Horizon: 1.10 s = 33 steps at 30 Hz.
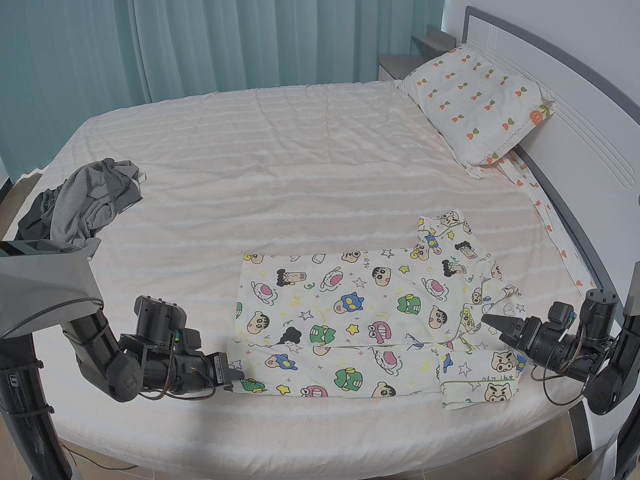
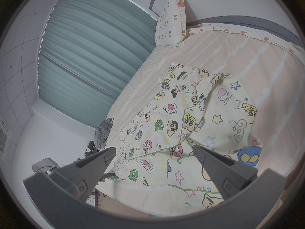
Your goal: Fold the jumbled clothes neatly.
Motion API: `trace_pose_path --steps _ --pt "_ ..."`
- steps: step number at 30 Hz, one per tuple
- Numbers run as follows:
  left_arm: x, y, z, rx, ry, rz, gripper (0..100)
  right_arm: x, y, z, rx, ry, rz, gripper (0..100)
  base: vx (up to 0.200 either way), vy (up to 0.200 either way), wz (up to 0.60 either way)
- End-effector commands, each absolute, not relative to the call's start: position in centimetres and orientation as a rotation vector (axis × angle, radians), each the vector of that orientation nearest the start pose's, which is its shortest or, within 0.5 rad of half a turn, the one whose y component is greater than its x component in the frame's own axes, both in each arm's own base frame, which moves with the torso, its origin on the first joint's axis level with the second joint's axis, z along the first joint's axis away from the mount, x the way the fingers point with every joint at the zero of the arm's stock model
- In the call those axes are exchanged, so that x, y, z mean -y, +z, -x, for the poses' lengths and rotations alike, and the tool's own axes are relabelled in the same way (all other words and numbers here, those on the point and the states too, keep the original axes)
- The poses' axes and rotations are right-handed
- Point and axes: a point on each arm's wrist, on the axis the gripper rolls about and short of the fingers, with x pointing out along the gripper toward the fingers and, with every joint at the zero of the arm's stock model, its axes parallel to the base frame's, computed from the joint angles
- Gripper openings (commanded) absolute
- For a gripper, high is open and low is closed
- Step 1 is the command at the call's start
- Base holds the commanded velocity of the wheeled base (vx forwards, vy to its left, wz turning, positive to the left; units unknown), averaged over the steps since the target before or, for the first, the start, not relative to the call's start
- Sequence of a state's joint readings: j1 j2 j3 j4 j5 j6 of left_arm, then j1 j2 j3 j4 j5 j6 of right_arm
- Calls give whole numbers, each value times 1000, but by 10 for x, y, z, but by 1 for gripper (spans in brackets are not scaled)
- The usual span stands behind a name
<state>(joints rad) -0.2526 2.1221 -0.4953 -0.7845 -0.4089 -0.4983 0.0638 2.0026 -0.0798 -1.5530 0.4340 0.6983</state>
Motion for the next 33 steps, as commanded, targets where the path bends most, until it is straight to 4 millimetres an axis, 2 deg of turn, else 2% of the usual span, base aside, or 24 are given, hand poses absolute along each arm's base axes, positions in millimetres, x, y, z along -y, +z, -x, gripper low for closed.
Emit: trace_pose_path --steps 1,14,15,23,26,27,28,30,33 --pt "79 2 -270 -1010 -390 517 0 -24 46 -229 -522 349 -744 100 0 0 0" --pt "82 -1 -266 -1021 -361 494 0 -25 43 -229 -533 347 -738 100 0 0 0" --pt "82 -1 -266 -1019 -362 496 100 -25 43 -229 -533 347 -738 100 0 0 0" --pt "81 4 -260 -1018 -364 497 100 -25 46 -229 -521 347 -735 100 0 0 0" --pt "78 24 -252 -971 -361 547 100 -24 49 -228 -502 349 -726 100 0 0 0" --pt "78 24 -252 -971 -361 547 100 -24 49 -228 -502 349 -726 100 0 0 0" --pt "79 44 -246 -921 -369 609 100 -24 52 -227 -490 354 -721 100 0 0 0" --pt "82 69 -238 -866 -381 709 100 -24 53 -227 -489 354 -720 100 0 0 0" --pt "84 80 -231 -847 -396 753 100 -24 52 -227 -491 354 -720 100 0 0 0"
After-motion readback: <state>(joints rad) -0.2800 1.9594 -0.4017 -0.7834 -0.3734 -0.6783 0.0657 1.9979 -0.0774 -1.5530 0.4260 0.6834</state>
